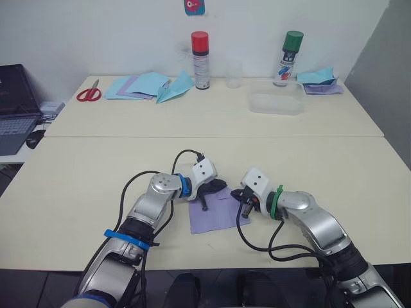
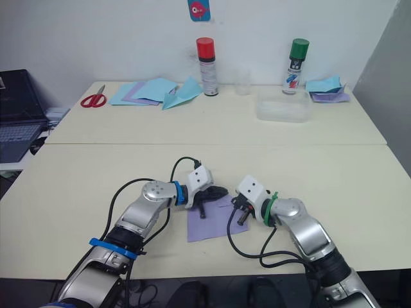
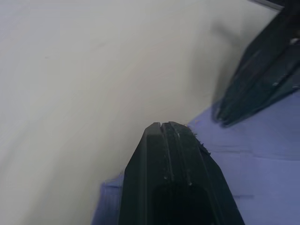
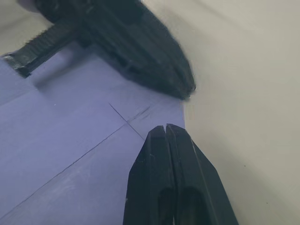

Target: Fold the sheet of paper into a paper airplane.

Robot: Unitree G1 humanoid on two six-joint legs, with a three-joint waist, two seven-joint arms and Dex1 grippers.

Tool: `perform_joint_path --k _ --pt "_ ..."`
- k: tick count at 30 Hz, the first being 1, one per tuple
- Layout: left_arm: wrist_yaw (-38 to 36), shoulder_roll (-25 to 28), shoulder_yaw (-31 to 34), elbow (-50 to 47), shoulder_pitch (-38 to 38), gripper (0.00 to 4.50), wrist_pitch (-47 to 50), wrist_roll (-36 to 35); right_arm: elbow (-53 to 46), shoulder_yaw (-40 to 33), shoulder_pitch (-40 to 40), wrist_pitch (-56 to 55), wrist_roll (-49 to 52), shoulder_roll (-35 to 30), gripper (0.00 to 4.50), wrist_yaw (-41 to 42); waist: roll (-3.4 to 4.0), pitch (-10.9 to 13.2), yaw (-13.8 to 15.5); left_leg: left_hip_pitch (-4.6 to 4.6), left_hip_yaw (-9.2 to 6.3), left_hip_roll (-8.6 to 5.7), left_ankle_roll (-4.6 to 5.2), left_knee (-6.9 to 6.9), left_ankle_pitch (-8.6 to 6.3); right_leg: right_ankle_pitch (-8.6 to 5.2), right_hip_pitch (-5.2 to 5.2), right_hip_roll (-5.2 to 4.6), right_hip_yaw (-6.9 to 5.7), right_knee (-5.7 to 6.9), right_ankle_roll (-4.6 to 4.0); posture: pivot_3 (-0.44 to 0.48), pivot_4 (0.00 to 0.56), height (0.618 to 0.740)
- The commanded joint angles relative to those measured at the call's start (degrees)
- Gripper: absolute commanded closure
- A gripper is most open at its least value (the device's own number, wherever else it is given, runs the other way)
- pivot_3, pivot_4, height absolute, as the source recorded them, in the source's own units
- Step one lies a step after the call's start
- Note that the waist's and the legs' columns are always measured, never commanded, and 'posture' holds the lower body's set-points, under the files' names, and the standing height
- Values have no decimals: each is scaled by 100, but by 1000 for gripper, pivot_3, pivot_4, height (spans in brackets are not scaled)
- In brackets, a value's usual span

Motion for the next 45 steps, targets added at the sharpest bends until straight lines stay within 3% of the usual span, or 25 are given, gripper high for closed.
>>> perform_joint_path --k 1,6,15,23,34,40,45 --pt "-183 -80 399 -588 -219 4500 703 -657 194 105 -17 67 -112 41 4486 -47 -2 2 -6 0 0 0 0 0 0 0 -1 1 -1 3 0 0 150 740" --pt "56 -304 316 -920 -211 4500 1292 -744 205 147 -19 93 -132 42 4486 -39 -2 2 -13 3 -2 0 0 1 0 0 -1 9 -4 7 0 0 150 740" --pt "557 -166 -69 -547 70 4500 885 30 119 109 29 203 -142 -22 4486 -85 -2 2 -16 5 -5 0 0 -2 0 0 -2 14 3 6 -1 0 150 740" --pt "662 -216 -79 54 4 4500 577 188 118 180 10 242 -151 -7 4486 -127 -3 1 -10 7 -2 1 0 2 0 1 2 8 4 7 -1 0 150 740" --pt "1087 212 189 369 -50 4500 495 378 178 232 -1 253 -210 -1 4486 -152 -5 -3 -29 26 -3 1 0 0 0 2 9 12 6 15 -4 0 150 740" --pt "1209 438 694 -103 22 4500 521 -17 268 260 -73 217 -218 54 4486 -162 -5 -3 -91 34 -6 8 0 -7 0 3 9 27 7 17 -6 0 150 740" --pt "1081 303 1550 -939 167 4500 1049 -1027 355 297 -127 168 -231 109 4486 -165 -8 -1 -124 17 -13 16 0 -4 0 3 1 23 5 13 -6 0 150 740"
